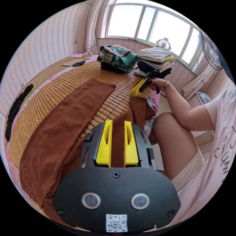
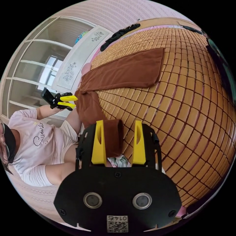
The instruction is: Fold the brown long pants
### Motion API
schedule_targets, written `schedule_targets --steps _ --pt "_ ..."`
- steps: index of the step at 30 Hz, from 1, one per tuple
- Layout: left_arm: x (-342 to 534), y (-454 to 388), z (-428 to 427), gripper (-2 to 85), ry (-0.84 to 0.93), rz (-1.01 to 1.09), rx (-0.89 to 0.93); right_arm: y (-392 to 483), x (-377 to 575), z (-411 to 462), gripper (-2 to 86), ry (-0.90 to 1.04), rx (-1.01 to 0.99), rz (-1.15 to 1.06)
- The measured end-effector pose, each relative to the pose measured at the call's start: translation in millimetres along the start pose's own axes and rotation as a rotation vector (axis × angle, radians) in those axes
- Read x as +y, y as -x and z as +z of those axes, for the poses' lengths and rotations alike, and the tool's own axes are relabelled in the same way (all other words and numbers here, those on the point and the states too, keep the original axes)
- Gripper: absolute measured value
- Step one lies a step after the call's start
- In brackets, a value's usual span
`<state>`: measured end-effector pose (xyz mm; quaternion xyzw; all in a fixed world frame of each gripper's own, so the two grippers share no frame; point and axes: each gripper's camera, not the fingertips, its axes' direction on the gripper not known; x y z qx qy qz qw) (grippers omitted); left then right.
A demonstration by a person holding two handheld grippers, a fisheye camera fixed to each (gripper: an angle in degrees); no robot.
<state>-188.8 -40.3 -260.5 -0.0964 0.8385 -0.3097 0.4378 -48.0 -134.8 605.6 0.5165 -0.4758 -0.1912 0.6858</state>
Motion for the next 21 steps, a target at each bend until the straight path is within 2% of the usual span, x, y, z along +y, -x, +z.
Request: schedule_targets --steps 3,7,10,13,14,17,21 --pt "71.2 -24.6 -23.5 11.2 0.097 -0.039 -0.079 16.8 0.6 27.1 11.7 0.058 -0.003 -0.029" --pt "133.7 -56.8 -17.1 13.8 0.285 0.010 -0.186 35.6 10.8 49.4 4.8 0.104 0.058 0.085" --pt "145.6 -65.3 8.7 13.3 0.349 0.045 -0.246 63.7 29.9 45.4 2.9 -0.009 0.188 0.146" --pt "144.6 -80.1 9.1 12.3 0.326 0.131 -0.324 104.1 48.4 30.5 2.2 -0.204 0.348 0.144" --pt "146.0 -81.7 4.8 9.3 0.312 0.138 -0.320 119.4 48.1 22.7 2.0 -0.271 0.389 0.120" --pt "145.1 -76.5 -20.9 0.7 0.244 0.110 -0.288 164.0 23.5 -2.9 1.8 -0.412 0.362 -0.035" --pt "134.0 -73.8 -80.9 -0.6 0.121 0.094 -0.362 233.3 13.2 -37.0 1.8 -0.577 0.324 -0.297"
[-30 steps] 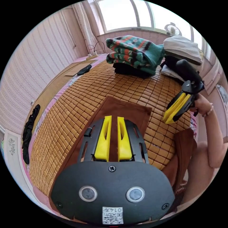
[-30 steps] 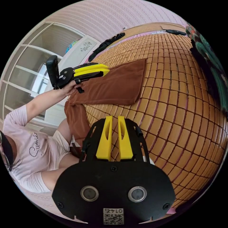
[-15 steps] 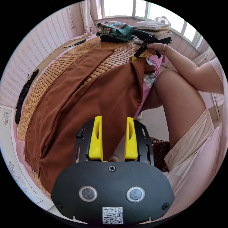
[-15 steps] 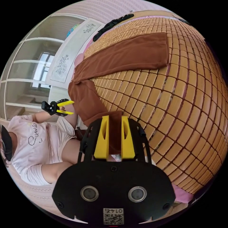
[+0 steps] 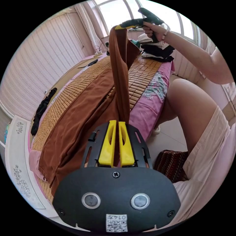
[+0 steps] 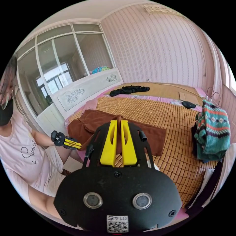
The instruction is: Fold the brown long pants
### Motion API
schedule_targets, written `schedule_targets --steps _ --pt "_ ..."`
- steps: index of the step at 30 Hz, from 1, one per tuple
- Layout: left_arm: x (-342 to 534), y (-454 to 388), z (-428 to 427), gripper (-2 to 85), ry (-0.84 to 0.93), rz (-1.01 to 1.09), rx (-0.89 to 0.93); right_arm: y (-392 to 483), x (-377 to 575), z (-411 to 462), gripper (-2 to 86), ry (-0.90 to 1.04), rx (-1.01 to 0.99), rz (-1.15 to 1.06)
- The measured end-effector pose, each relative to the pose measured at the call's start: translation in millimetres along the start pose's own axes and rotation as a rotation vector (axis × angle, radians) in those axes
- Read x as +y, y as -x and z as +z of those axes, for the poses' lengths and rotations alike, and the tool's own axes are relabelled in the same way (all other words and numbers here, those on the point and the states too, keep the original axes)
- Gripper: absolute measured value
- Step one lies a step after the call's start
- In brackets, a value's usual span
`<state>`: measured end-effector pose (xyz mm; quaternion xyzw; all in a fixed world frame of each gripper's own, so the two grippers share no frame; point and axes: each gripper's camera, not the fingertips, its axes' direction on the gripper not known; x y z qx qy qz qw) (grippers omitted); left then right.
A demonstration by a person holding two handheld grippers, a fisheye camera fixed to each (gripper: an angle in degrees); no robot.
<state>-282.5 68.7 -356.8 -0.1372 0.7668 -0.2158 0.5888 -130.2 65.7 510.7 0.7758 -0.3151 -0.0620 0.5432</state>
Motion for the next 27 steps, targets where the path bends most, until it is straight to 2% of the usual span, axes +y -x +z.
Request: schedule_targets --steps 2,4,6,8,11,15,19,22,24,26,27 --pt "7.9 9.0 -40.9 -0.7 -0.108 0.006 -0.001 13.6 15.5 -28.8 1.8 -0.077 0.004 -0.023" --pt "19.0 7.3 -57.8 -0.4 -0.166 0.052 0.031 11.1 52.9 -42.1 1.8 -0.069 0.014 0.029" --pt "29.1 6.7 -56.1 0.2 -0.174 0.057 0.133 -2.0 105.9 -41.4 1.8 0.023 0.026 0.179" --pt "40.0 5.4 -36.6 1.2 -0.133 0.004 0.244 -25.6 186.0 -21.7 1.7 0.239 0.059 0.477" --pt "43.2 6.1 -32.3 2.1 -0.122 -0.065 0.209 -23.6 241.0 -15.1 1.3 0.347 0.130 0.680" --pt "32.6 26.7 -48.3 3.1 -0.154 -0.115 0.132 -7.6 227.5 -25.4 1.3 0.193 0.150 0.639" --pt "6.8 67.0 -42.8 2.9 -0.144 -0.196 0.046 -16.2 177.7 11.1 1.2 0.201 0.163 0.588" --pt "-18.9 94.1 -16.3 0.4 -0.052 -0.303 0.036 -20.5 145.7 51.6 0.5 0.185 0.119 0.559" --pt "-32.3 105.2 3.5 -0.4 0.008 -0.376 0.061 -26.4 137.9 80.4 0.0 0.219 0.159 0.589" --pt "-45.1 110.7 31.1 -0.8 0.091 -0.411 0.074 -32.7 140.7 119.2 -0.2 0.378 0.304 0.614" --pt "-47.9 111.1 37.8 -0.8 0.121 -0.410 0.072 -31.3 142.2 123.9 -0.3 0.393 0.321 0.599"
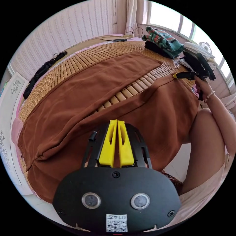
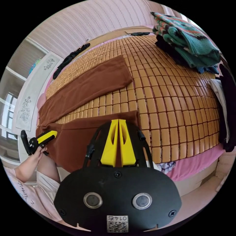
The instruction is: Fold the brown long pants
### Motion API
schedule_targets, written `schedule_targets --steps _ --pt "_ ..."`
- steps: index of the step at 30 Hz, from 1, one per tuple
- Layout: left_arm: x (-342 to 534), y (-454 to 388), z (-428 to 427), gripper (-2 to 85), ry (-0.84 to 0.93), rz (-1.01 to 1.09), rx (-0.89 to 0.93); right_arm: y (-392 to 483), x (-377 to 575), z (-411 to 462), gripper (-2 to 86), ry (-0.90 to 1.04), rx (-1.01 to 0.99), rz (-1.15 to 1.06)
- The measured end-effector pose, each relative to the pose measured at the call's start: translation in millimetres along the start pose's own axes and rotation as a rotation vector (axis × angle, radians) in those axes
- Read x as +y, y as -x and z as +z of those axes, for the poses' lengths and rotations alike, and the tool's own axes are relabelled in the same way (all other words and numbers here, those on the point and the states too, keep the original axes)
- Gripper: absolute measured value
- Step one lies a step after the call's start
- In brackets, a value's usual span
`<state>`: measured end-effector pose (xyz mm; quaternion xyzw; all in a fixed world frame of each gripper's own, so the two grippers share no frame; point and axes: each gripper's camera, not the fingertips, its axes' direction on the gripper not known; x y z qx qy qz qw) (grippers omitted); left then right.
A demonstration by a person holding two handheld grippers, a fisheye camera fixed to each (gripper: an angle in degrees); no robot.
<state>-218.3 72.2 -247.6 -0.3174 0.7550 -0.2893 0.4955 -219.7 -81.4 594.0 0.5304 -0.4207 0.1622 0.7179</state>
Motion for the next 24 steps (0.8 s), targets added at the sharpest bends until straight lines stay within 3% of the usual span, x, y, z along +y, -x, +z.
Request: schedule_targets --steps 6,16,19,24 --pt "-10.9 14.6 -6.4 -1.0 -0.085 0.047 -0.023 10.9 12.8 -1.3 -0.6 -0.107 0.165 -0.032" --pt "-30.4 57.0 -32.7 -0.8 -0.042 -0.027 0.075 3.9 21.2 -0.2 -0.6 -0.156 0.094 -0.009" --pt "-12.9 66.6 -75.2 -0.7 -0.078 0.014 0.171 21.4 28.7 -12.4 -0.3 -0.124 0.236 -0.049" --pt "63.8 126.3 -154.0 -0.2 -0.181 -0.106 0.140 45.1 63.1 -57.2 0.5 -0.294 0.424 -0.090"
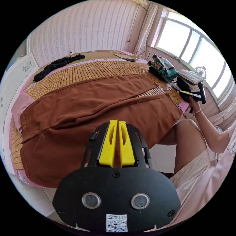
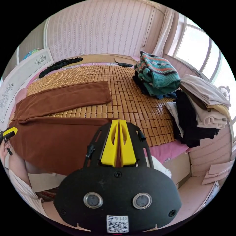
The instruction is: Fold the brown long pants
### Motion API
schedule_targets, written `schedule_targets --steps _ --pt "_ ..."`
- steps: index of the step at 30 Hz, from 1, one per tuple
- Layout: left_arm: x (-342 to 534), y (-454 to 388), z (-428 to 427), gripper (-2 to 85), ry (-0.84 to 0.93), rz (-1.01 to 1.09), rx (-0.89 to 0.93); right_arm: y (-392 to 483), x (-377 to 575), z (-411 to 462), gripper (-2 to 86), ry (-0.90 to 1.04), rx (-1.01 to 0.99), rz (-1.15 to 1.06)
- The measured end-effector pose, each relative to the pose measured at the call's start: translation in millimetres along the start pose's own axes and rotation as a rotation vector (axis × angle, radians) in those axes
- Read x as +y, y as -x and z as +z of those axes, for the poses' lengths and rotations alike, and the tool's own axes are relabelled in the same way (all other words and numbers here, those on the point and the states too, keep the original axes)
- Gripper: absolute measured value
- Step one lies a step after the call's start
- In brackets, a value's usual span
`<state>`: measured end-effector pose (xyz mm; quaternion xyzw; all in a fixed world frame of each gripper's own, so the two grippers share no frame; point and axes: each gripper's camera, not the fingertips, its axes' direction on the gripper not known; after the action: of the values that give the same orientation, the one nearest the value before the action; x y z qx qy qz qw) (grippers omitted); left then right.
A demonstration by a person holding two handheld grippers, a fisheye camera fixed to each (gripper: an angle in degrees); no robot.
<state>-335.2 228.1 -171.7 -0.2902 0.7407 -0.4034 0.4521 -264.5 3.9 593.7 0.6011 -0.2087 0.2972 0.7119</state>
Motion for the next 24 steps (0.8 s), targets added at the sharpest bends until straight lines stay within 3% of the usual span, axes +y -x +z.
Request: schedule_targets --steps 4,8,11,15,19,24 --pt "83.2 92.8 -78.6 3.0 -0.025 -0.330 -0.211 -12.7 33.2 -25.3 5.4 -0.047 -0.262 -0.026" --pt "182.2 192.6 -148.3 9.1 -0.088 -0.752 -0.195 -40.6 66.2 -23.8 8.1 0.059 -0.314 0.055" --pt "239.3 236.6 -184.4 11.6 -0.150 -0.911 -0.233 -71.3 85.7 -9.6 13.0 0.140 -0.344 0.204" --pt "284.1 277.7 -198.5 16.5 -0.204 -1.051 -0.202 -111.2 110.3 25.0 15.2 0.282 -0.450 0.465" --pt "311.9 317.8 -191.1 19.7 -0.240 -1.206 -0.064 -147.9 150.7 58.5 13.9 0.233 -0.720 0.815" --pt "297.6 335.0 -180.5 15.6 -0.227 -1.118 0.107 -152.9 144.7 82.6 12.4 0.259 -0.843 0.835"
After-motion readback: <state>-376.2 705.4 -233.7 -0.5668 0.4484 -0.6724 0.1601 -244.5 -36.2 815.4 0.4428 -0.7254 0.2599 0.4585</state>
